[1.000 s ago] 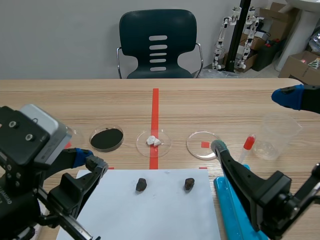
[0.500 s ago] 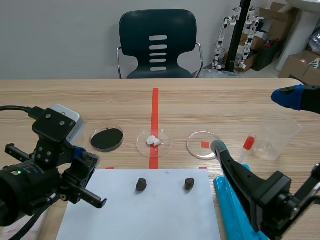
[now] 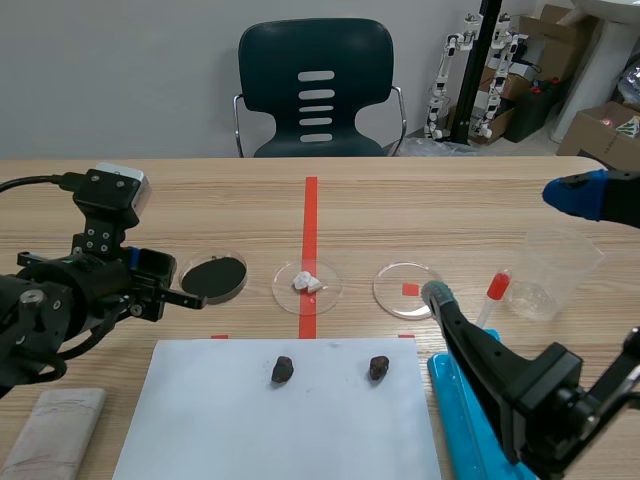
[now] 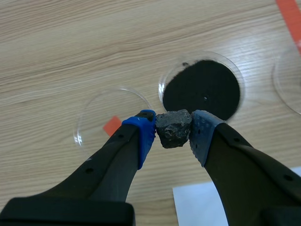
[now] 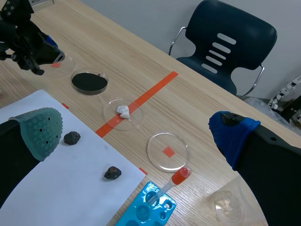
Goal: Put the mineral in the empty petri dish
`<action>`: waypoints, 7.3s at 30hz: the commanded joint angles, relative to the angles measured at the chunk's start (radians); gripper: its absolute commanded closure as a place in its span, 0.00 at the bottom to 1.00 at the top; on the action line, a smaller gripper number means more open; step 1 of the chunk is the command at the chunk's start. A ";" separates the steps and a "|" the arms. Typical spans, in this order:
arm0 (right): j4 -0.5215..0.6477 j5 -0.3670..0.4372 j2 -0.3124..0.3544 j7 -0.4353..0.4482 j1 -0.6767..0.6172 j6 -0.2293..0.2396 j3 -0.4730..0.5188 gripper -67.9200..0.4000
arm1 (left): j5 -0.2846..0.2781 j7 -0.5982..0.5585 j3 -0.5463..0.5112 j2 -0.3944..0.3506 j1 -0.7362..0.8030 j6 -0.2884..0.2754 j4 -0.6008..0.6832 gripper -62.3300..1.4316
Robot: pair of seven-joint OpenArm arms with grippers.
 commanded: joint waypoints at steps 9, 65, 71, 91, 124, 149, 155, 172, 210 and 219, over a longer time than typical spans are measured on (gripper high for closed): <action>0.018 0.007 -0.003 0.014 0.009 -0.006 0.006 0.00 | 0.001 0.003 -0.058 0.045 -0.189 0.005 -0.224 0.76; 0.018 0.007 -0.003 0.014 0.009 -0.006 0.006 0.00 | 0.000 0.036 -0.109 0.118 -0.371 -0.030 -0.595 0.62; 0.018 0.007 -0.003 0.014 0.009 -0.006 0.006 0.00 | 0.000 0.035 -0.109 0.118 -0.371 -0.030 -0.595 0.46; 0.018 0.007 -0.003 0.014 0.009 -0.006 0.006 0.00 | -0.002 0.015 -0.109 0.117 -0.371 -0.030 -0.593 0.29; 0.018 0.007 -0.003 0.014 0.009 -0.006 0.006 0.00 | 0.000 -0.027 -0.109 0.117 -0.371 -0.030 -0.593 0.00; 0.018 0.007 -0.003 0.014 0.009 -0.006 0.006 0.00 | 0.000 -0.034 -0.109 0.117 -0.371 -0.030 -0.593 0.00; 0.018 0.007 -0.003 0.014 0.009 -0.006 0.006 0.00 | 0.000 -0.034 -0.109 0.117 -0.371 -0.030 -0.593 0.00; 0.018 0.007 -0.003 0.014 0.009 -0.006 0.006 0.00 | 0.000 -0.034 -0.109 0.117 -0.371 -0.030 -0.593 0.00; 0.018 0.007 -0.003 0.014 0.009 -0.006 0.006 0.00 | 0.000 -0.030 -0.109 0.117 -0.371 -0.030 -0.593 0.00; 0.018 0.007 -0.003 0.014 0.009 -0.006 0.006 0.00 | 0.000 -0.030 -0.109 0.117 -0.371 -0.030 -0.593 0.00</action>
